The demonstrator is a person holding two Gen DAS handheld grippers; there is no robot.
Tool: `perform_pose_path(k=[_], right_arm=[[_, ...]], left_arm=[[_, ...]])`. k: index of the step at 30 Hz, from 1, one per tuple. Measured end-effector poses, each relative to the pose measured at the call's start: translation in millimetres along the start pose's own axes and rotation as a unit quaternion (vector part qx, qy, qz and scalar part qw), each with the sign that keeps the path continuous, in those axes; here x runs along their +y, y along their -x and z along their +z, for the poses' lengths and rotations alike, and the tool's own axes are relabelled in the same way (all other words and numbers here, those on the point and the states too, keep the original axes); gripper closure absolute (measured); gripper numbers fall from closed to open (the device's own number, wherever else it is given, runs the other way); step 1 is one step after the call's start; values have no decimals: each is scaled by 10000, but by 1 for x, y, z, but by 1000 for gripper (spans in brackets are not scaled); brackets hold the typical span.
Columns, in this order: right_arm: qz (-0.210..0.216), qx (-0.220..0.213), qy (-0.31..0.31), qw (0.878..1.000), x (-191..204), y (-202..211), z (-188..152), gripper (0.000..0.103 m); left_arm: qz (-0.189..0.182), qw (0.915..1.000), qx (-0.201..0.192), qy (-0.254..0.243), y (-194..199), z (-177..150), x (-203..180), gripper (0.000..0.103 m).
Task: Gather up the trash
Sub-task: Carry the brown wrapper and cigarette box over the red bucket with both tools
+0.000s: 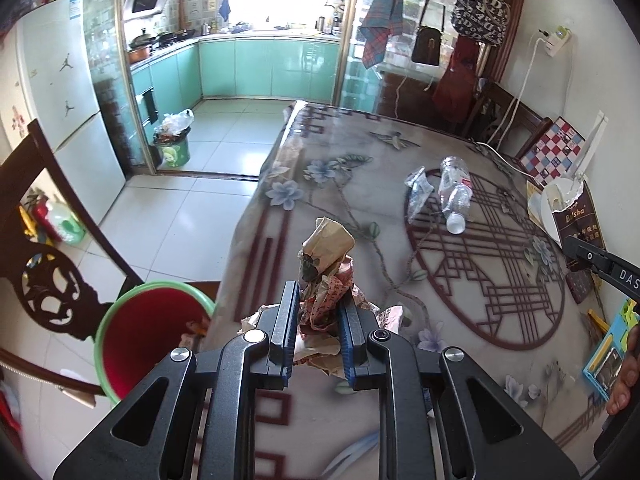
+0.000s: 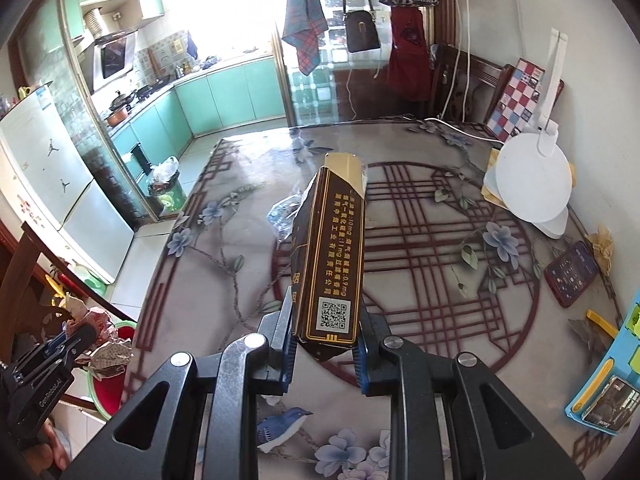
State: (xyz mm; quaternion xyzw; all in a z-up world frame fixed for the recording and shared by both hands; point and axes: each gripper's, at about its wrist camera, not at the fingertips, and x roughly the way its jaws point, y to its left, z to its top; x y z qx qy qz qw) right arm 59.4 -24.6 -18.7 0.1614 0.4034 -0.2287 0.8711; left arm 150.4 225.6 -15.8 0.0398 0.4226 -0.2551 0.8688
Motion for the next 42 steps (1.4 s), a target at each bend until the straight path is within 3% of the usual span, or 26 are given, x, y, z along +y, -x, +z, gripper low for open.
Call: perform_pose_path(k=[27, 34, 42], right_arm=[[699, 245, 775, 9942, 134, -6, -26, 82], [1133, 524, 1149, 9855, 184, -14, -52, 82], [1651, 997, 1677, 9668, 244, -38, -83, 82]], left_arm=[[600, 9944, -5, 869, 19, -31, 124, 85], [799, 9904, 63, 1131, 22, -46, 158, 85], [1003, 9838, 238, 1466, 20, -66, 195, 83]])
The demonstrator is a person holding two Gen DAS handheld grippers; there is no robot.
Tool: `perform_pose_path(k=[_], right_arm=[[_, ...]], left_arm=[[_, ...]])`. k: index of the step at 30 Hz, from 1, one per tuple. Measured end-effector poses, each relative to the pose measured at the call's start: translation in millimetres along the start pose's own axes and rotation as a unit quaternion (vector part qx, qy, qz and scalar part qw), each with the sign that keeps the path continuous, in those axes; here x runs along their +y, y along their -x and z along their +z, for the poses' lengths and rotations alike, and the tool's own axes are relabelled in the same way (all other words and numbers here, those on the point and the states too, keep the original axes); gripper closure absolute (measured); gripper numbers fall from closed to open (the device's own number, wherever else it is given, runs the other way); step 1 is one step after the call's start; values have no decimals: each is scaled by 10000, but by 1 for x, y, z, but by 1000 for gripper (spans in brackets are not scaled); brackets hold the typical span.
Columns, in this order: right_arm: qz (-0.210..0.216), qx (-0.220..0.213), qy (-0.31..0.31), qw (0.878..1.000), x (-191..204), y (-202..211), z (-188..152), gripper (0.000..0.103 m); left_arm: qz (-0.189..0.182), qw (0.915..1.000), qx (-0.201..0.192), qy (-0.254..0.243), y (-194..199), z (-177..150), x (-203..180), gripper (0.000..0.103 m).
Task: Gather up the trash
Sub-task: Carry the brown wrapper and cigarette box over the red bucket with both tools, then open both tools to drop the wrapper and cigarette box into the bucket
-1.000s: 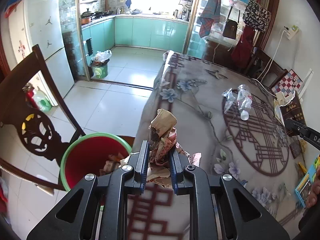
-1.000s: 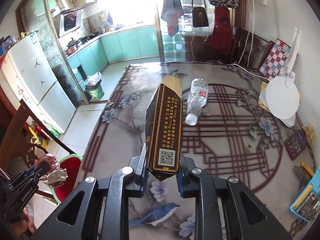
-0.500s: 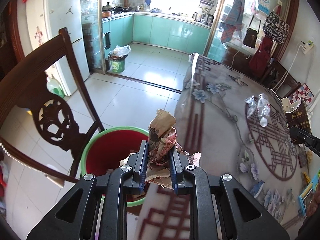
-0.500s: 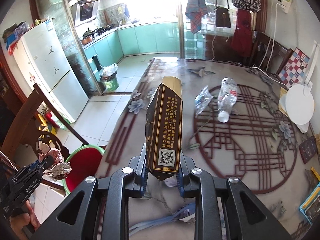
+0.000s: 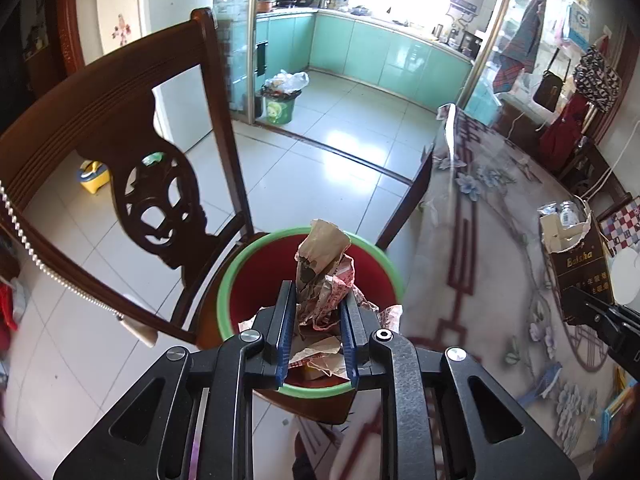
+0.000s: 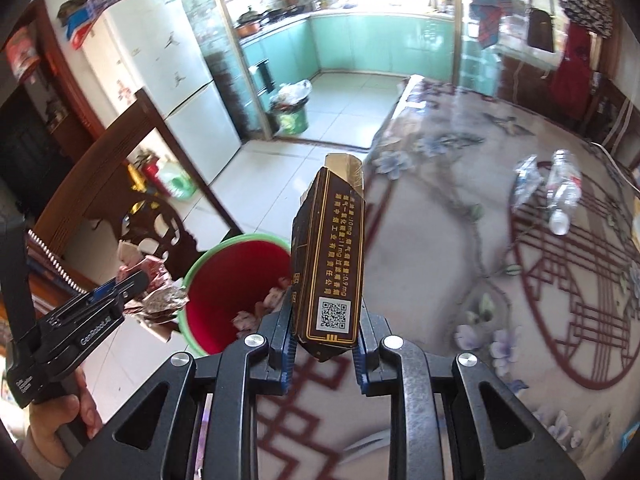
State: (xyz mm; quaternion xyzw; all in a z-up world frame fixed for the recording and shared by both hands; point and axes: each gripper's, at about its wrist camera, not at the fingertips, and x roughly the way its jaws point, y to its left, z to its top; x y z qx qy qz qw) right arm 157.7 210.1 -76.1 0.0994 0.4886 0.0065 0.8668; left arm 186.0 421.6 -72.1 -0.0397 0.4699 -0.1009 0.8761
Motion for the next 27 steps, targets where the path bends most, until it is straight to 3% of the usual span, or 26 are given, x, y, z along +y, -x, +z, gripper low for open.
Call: perform_pose_path(k=[9, 27], right_arm=[[509, 418, 206, 9976, 33, -57, 9, 82], [566, 773, 693, 9930, 60, -107, 32, 82]], left_arm=[[118, 9994, 252, 197, -26, 4, 30, 81], [205, 9978, 501, 393, -62, 17, 43, 77]])
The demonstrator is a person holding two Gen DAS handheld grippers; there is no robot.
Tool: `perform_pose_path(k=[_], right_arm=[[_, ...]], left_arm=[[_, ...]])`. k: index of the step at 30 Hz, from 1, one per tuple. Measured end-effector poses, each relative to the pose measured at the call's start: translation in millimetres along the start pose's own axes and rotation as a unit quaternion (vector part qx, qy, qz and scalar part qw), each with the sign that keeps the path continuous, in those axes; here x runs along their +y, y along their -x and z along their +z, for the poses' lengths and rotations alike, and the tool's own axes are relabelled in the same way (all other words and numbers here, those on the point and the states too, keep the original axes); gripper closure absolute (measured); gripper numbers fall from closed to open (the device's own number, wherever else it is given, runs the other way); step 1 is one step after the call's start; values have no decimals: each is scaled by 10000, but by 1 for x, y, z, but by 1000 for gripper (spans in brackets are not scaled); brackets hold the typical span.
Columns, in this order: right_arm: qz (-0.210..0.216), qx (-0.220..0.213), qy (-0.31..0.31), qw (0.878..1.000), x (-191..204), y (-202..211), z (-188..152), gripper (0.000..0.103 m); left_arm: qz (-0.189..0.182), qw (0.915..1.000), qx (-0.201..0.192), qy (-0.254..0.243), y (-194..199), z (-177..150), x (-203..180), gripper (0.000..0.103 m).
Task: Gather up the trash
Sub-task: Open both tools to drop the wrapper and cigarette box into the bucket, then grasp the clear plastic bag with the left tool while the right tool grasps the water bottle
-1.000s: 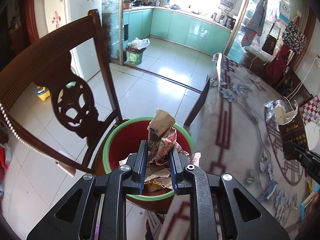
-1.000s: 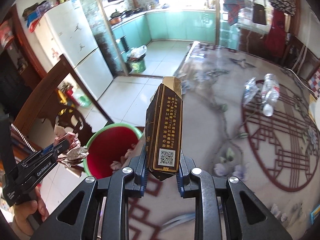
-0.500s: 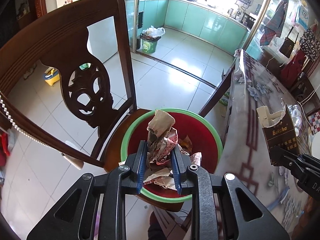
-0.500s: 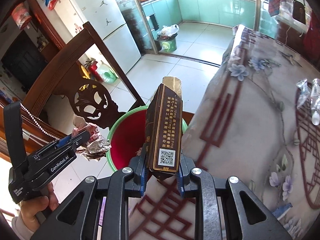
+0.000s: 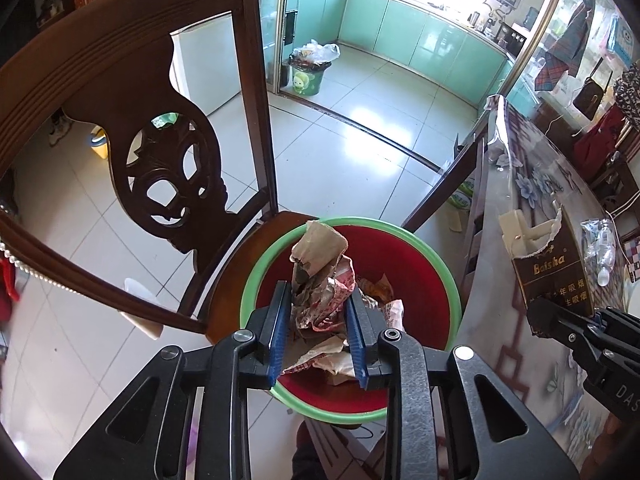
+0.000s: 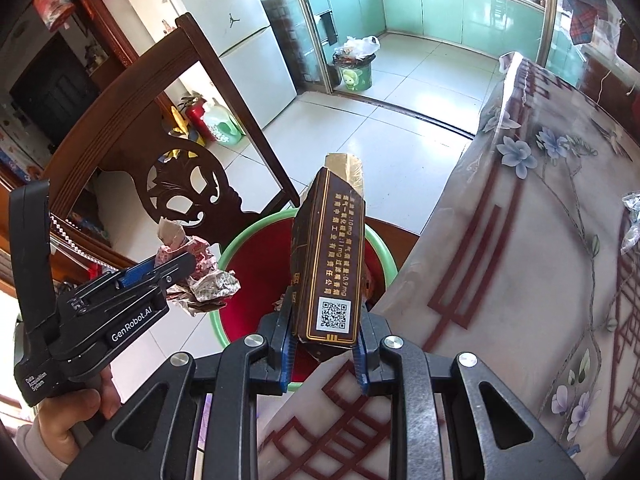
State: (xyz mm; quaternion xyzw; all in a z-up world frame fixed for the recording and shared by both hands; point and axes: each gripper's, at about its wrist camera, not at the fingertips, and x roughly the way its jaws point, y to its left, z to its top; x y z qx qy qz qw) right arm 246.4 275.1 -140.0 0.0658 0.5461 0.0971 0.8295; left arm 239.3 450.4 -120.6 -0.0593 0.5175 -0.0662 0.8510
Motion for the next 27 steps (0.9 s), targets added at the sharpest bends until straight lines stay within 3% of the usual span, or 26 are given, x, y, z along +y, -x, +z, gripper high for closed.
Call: perform_pose_path(k=[6, 11, 12, 16, 23, 27], right_arm=[[-31, -27, 180, 9998, 4, -3, 5, 82], [-38, -221, 561, 9982, 14, 0, 4, 80], [-44, -241, 640, 9977, 16, 1, 4, 78], [-18, -404, 699, 9967, 18, 7, -1, 39], [-4, -782, 83, 9969, -28, 55, -22, 38], [-553, -1119, -723, 9895, -113, 109, -38, 38]], left_arm=[[33, 10000, 34, 28, -3, 2, 0, 72], [32, 9998, -114, 182, 3, 2, 2, 23], [47, 9997, -142, 218, 4, 2, 2, 21], [54, 9994, -177, 306, 12, 1, 2, 20], [-290, 9986, -413, 156, 63, -22, -25, 20], [-679, 9951, -527, -488, 104, -39, -74, 20]])
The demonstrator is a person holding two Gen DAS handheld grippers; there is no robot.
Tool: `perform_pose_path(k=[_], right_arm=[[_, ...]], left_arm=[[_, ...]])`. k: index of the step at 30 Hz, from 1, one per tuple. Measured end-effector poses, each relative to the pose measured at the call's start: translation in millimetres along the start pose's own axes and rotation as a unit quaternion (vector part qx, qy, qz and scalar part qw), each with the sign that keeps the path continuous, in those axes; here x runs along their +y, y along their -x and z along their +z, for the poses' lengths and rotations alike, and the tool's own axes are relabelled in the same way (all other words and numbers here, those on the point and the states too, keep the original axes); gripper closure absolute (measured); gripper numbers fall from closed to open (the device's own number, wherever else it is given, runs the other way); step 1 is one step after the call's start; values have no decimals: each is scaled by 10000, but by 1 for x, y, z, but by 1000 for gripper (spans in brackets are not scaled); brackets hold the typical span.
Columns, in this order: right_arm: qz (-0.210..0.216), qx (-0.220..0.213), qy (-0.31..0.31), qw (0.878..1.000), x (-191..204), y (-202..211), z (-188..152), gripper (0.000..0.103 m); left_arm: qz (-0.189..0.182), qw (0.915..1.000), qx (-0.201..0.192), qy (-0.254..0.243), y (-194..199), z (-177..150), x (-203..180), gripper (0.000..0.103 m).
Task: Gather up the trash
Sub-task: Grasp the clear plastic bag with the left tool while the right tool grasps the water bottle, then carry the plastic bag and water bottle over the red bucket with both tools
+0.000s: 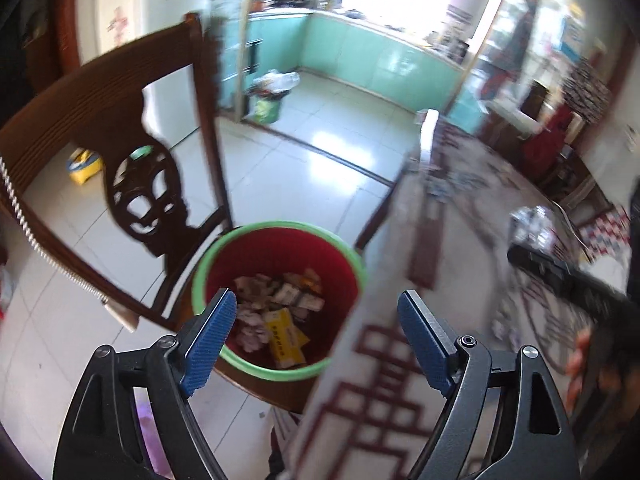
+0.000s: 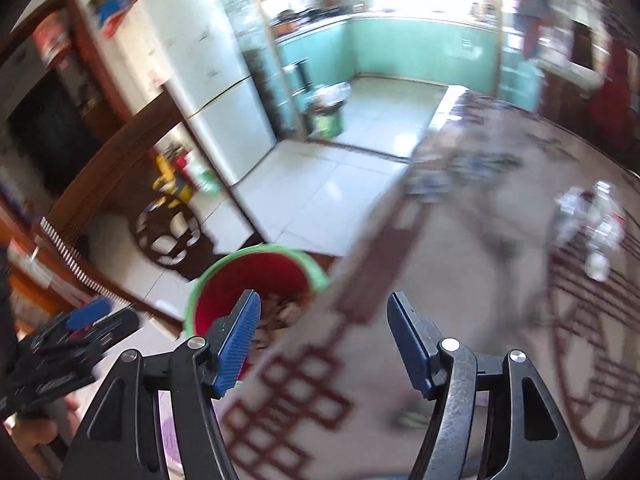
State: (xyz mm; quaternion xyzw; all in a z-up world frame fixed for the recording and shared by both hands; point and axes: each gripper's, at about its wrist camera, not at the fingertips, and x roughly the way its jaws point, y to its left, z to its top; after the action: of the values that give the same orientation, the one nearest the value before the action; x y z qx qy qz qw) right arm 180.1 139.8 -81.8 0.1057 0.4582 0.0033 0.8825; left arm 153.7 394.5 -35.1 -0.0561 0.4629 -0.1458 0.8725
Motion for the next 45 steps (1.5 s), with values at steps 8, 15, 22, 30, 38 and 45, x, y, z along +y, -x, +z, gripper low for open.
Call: perform_pose_path(k=[8, 15, 22, 30, 38, 45], right_arm=[[-1471, -308, -1365, 9792, -223, 27, 61, 31], [-1542, 585, -2026, 9653, -349, -75, 97, 31], [-561, 733, -2521, 9633, -393, -119, 84, 53], [-265, 8, -2485, 9683, -431, -68, 62, 57], [-479, -200, -2418, 9689, -450, -21, 53, 57], [-595, -465, -2295, 9704, -425, 17, 51, 57]], left_arm=[[-918, 9923, -363, -751, 23, 25, -133, 17], [-1063, 9872, -481, -1092, -16, 48, -246, 16], [-697, 9871, -176, -1428, -106, 68, -318, 16], [-405, 9778, 553, -1981, -230, 74, -376, 17], [-389, 9756, 1087, -1870, -274, 71, -393, 94], [-708, 9759, 786, -1910, -212, 61, -382, 95]])
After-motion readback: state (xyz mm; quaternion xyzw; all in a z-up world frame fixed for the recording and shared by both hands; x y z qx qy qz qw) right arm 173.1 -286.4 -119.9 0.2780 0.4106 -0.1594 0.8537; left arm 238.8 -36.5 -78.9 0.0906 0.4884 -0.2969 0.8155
